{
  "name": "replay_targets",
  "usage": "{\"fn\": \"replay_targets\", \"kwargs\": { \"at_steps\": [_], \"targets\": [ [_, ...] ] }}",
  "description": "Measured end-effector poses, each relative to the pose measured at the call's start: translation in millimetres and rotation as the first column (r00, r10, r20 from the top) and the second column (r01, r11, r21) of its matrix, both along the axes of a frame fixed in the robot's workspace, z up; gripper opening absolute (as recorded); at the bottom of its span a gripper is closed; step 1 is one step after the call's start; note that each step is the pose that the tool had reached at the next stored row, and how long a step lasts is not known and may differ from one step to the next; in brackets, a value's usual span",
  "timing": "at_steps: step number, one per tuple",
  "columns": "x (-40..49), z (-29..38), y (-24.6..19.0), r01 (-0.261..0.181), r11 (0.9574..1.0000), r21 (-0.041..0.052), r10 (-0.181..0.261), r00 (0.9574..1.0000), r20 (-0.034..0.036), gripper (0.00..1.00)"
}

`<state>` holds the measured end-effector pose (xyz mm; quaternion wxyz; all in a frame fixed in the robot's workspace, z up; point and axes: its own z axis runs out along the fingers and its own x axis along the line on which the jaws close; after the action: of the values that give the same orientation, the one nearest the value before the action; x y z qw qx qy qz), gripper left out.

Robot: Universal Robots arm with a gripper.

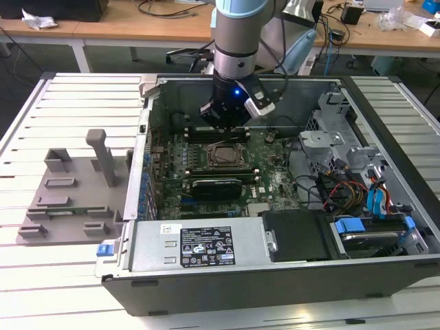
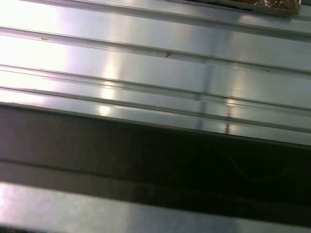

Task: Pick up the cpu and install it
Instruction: 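Install the first cpu locking lever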

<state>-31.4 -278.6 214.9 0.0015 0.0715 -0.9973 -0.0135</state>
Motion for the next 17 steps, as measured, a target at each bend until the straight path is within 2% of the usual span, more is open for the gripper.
{"fn": "replay_targets", "kwargs": {
  "at_steps": [17],
  "targets": [
    [11.6, -9.5, -0.2, 0.000, 1.0000, -0.0001, 0.000, 1.0000, -0.0004, 0.11]
  ]
}}
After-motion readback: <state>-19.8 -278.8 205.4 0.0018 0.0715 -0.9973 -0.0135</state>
